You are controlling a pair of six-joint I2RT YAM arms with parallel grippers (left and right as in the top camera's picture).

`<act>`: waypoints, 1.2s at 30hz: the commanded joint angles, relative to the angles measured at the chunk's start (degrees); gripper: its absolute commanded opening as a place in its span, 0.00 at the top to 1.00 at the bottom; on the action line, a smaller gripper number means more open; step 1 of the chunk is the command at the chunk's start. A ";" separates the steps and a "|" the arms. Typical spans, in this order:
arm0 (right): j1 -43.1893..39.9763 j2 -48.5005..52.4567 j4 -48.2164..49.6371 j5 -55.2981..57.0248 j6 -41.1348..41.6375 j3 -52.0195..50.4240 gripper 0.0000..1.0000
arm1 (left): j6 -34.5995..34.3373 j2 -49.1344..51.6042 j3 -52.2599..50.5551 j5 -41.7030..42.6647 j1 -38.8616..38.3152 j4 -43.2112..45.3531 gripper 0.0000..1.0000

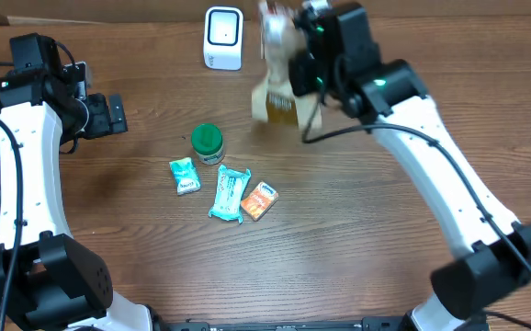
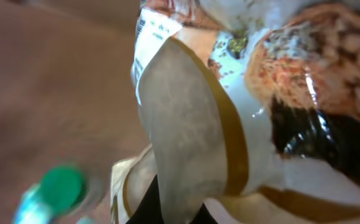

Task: Scan the item barcode
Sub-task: 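Carry the bread bag with the right gripper toward the scanner, then hold the bread bag label in front of the scanner window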

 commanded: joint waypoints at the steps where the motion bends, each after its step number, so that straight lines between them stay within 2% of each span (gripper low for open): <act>1: 3.52 5.97 9.53 24.28 -11.17 1.09 0.96 | 1.29 0.24 0.92 -0.35 -0.02 0.09 0.00; 4: 5.49 9.68 19.47 31.19 -22.43 1.09 0.96 | 1.29 0.24 0.92 -0.35 -0.02 0.09 0.00; 8: 7.02 14.73 32.04 33.81 -37.22 1.09 0.96 | 1.29 0.24 0.92 -0.35 -0.02 0.09 0.00; 15: 7.58 23.45 50.90 34.29 -49.33 1.09 0.96 | 1.29 0.24 0.92 -0.35 -0.02 0.09 0.00; 21: 8.33 31.17 63.36 34.23 -64.54 1.09 0.96 | 1.29 0.24 0.92 -0.35 -0.02 0.09 0.00; 25: 9.20 33.24 68.76 33.66 -68.61 1.09 0.96 | 1.29 0.24 0.92 -0.35 -0.02 0.09 0.00; 36: 9.64 34.32 68.30 28.59 -71.38 1.09 0.96 | 1.29 0.24 0.92 -0.35 -0.02 0.11 0.00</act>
